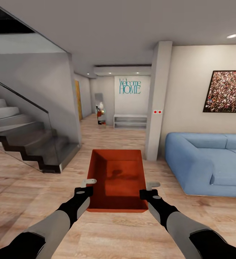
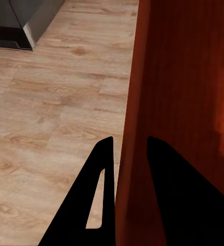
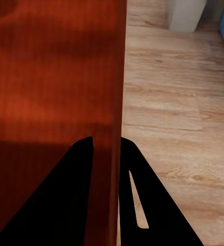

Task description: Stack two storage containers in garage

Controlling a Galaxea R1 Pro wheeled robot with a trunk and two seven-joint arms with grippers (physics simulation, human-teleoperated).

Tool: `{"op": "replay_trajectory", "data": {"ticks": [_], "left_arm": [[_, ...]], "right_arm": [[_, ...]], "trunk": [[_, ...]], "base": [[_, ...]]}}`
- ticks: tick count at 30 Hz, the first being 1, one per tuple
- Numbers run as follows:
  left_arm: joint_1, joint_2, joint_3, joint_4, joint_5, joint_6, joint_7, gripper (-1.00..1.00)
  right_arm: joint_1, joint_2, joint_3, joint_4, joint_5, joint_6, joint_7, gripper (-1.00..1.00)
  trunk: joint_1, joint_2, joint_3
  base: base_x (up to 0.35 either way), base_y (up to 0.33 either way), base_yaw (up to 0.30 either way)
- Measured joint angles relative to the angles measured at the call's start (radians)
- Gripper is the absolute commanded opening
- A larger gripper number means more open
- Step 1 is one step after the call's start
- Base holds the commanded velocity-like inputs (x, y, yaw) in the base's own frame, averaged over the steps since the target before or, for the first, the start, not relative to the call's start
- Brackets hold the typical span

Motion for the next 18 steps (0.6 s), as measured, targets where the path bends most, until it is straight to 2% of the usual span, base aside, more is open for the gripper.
{"op": "replay_trajectory", "data": {"ticks": [18], "left_arm": [[0.000,0.002,-0.002,-0.002,0.002,0.000,-0.002,-1.00]], "right_arm": [[0.000,0.001,-0.001,-0.003,0.001,0.000,-0.001,-1.00]], "trunk": [[0.000,0.000,0.000]], "base": [[0.324,0.000,0.000]]}}
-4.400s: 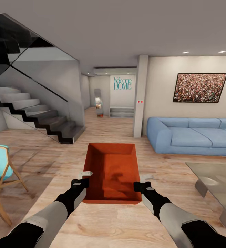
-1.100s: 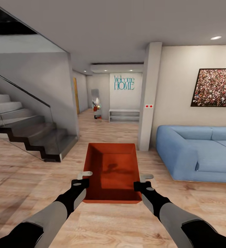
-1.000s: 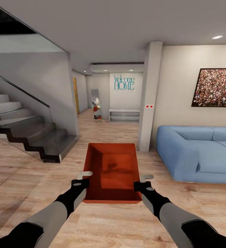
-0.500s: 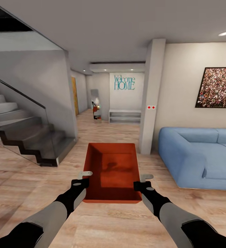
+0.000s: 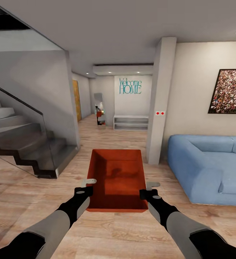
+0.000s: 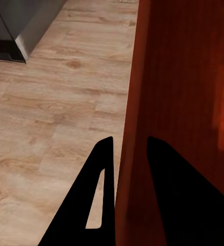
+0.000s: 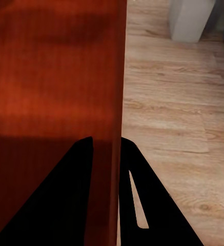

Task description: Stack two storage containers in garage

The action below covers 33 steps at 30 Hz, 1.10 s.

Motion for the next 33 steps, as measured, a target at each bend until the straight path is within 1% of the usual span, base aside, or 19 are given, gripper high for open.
{"op": "replay_trajectory", "data": {"ticks": [25,33], "left_arm": [[0.000,0.001,-0.007,-0.001,-0.003,0.011,0.001,-1.00],[0.000,0.001,-0.008,-0.001,-0.002,0.008,0.000,-1.00]], "right_arm": [[0.004,0.001,-0.008,0.006,0.001,-0.001,0.001,-1.00],[0.006,0.001,-0.007,0.000,0.000,-0.001,0.000,-1.00]], "trunk": [[0.000,0.000,0.000],[0.000,0.000,0.000]], "base": [[0.324,0.000,0.000],[0.324,0.000,0.171]]}}
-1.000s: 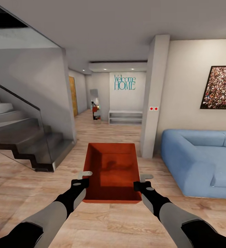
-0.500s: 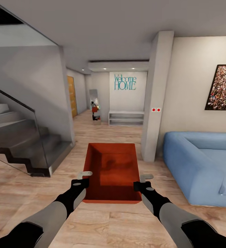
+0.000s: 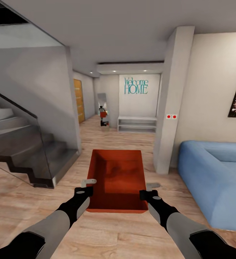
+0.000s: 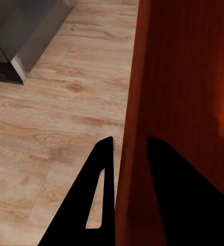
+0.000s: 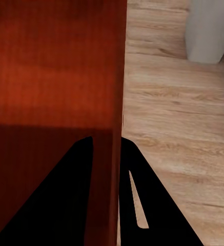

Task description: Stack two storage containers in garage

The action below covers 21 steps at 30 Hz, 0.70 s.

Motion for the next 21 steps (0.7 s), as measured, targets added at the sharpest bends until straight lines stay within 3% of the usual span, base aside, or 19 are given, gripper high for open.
{"op": "replay_trajectory", "data": {"ticks": [12,13,14,16,21], "left_arm": [[0.000,-0.001,0.001,0.001,-0.001,0.004,0.000,-1.00],[0.000,-0.001,0.001,0.001,-0.001,0.004,0.000,-1.00],[0.000,0.004,-0.017,0.000,0.029,-0.003,0.000,-1.00],[-0.001,0.007,-0.037,0.007,0.047,-0.006,0.000,-1.00],[-0.001,0.006,-0.034,0.009,0.041,-0.006,-0.001,-1.00]], "right_arm": [[0.000,0.000,-0.001,0.002,0.001,0.002,0.001,-1.00],[0.000,0.000,-0.002,0.002,0.001,0.002,0.001,-1.00],[0.000,0.001,0.001,-0.002,0.001,0.002,-0.003,-1.00],[0.000,0.003,-0.004,0.004,0.009,0.002,-0.004,-1.00],[0.000,0.005,-0.015,0.005,0.020,0.002,-0.005,-1.00]], "trunk": [[0.000,0.000,0.000],[0.000,0.000,0.000],[0.001,0.001,0.000],[0.001,0.000,0.000],[0.001,0.000,0.000]], "base": [[0.324,0.000,0.019],[0.000,0.000,0.000],[0.000,0.000,0.000],[0.000,0.000,0.000],[0.000,0.000,0.000]]}}
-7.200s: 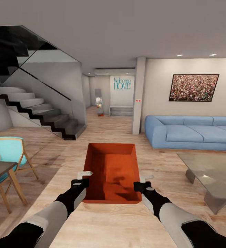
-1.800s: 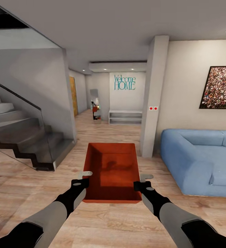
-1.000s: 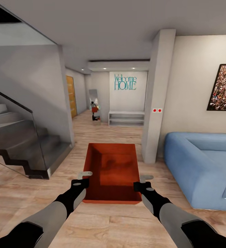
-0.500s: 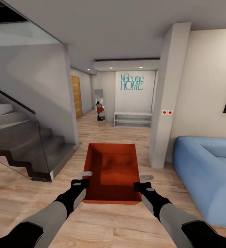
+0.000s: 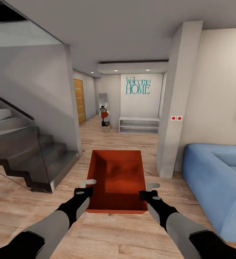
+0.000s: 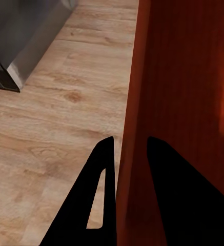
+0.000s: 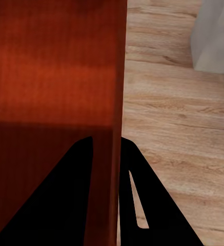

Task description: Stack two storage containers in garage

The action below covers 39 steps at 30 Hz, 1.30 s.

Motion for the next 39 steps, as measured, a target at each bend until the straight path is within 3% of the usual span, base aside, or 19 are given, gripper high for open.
{"op": "replay_trajectory", "data": {"ticks": [11,33,34,39], "left_arm": [[0.001,-0.001,0.006,0.002,-0.003,-0.003,-0.001,-1.00],[0.001,-0.001,0.002,0.006,0.004,-0.003,-0.001,-1.00],[0.001,-0.002,0.020,0.002,-0.016,0.004,-0.002,-1.00],[0.001,-0.002,0.022,0.002,-0.018,0.006,-0.002,-1.00]], "right_arm": [[0.000,-0.001,-0.003,-0.001,0.005,0.000,0.001,-1.00],[0.000,-0.001,0.000,0.000,0.004,0.005,0.001,-1.00],[0.000,-0.001,0.013,-0.001,-0.013,0.005,0.000,-1.00],[0.000,0.000,0.013,0.000,-0.012,0.007,-0.001,-1.00]], "trunk": [[0.000,0.000,0.000],[-0.001,0.000,0.000],[-0.001,0.000,0.000],[-0.001,0.000,0.000]], "base": [[0.072,0.000,0.000],[0.313,0.000,0.000],[0.322,0.000,0.000],[0.322,0.000,0.000]]}}
